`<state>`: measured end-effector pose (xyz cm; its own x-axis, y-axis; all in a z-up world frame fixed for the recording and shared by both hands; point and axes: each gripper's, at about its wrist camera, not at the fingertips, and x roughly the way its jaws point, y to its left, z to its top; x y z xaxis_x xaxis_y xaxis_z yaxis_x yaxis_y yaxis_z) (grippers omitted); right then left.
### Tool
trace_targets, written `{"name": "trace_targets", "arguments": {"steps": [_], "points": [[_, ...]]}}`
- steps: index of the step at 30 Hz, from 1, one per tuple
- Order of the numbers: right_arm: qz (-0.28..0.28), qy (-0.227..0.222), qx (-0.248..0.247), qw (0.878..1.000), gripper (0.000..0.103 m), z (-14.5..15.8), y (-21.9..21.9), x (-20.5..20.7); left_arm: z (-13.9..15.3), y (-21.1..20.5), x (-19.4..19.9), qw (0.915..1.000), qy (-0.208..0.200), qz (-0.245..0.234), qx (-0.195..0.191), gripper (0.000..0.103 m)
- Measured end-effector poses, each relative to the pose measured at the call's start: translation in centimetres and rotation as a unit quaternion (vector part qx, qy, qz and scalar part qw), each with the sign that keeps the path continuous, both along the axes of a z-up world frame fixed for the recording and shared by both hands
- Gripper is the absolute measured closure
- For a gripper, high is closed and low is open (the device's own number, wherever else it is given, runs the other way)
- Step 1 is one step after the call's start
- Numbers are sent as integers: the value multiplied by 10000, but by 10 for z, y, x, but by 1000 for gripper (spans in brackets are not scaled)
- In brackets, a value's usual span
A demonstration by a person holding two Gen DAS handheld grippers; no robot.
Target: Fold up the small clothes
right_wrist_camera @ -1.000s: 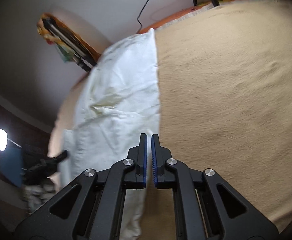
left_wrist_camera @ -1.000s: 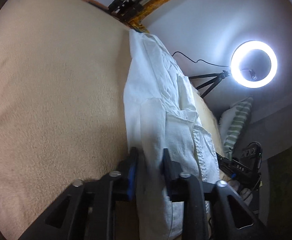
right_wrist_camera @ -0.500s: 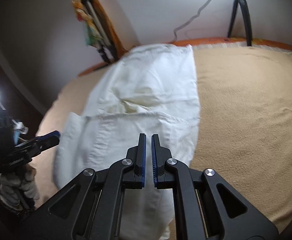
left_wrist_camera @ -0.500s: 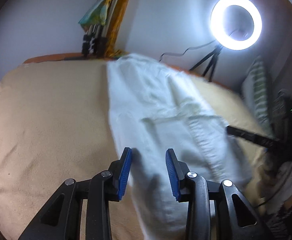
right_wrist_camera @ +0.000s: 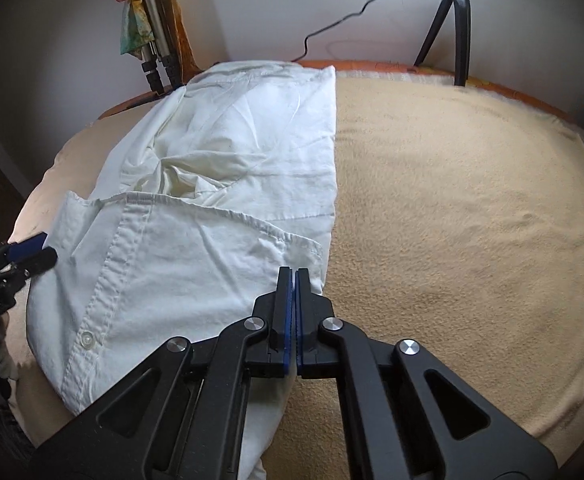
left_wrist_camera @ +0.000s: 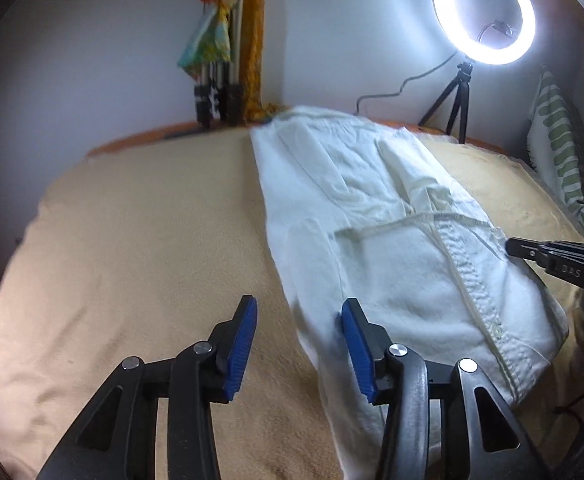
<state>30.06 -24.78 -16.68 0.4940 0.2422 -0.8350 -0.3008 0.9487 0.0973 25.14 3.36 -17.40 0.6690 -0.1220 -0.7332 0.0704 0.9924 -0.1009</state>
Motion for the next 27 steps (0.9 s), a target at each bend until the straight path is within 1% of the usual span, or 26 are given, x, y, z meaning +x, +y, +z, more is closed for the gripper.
{"name": "trace_targets", "arguments": {"steps": [2,4,6,9,15,20,27], "points": [[39,-102,98,9999,101,10,0,-3,7,5,-1,9998,-63,71,-170,60],[82,-199,201,9996,101,20,1,-5,14,8,-2,9994,-133,96,-315,60],[112,-287,257,9992,100,29,2,-5,24,7,-4,9991,-276,86,-308,60],[121,-337,369,9987,95,37,3,-1,33,5,-4,9985,-383,55,-394,60],[212,-396,466,9979,94,44,6,5,40,-3,5,9984,-428,-54,-355,60],[353,-428,280,9981,94,44,14,11,42,-3,18,9988,-437,-72,-226,60],[525,-388,255,9975,94,41,19,26,39,-3,40,9992,-363,-175,-79,59]]}}
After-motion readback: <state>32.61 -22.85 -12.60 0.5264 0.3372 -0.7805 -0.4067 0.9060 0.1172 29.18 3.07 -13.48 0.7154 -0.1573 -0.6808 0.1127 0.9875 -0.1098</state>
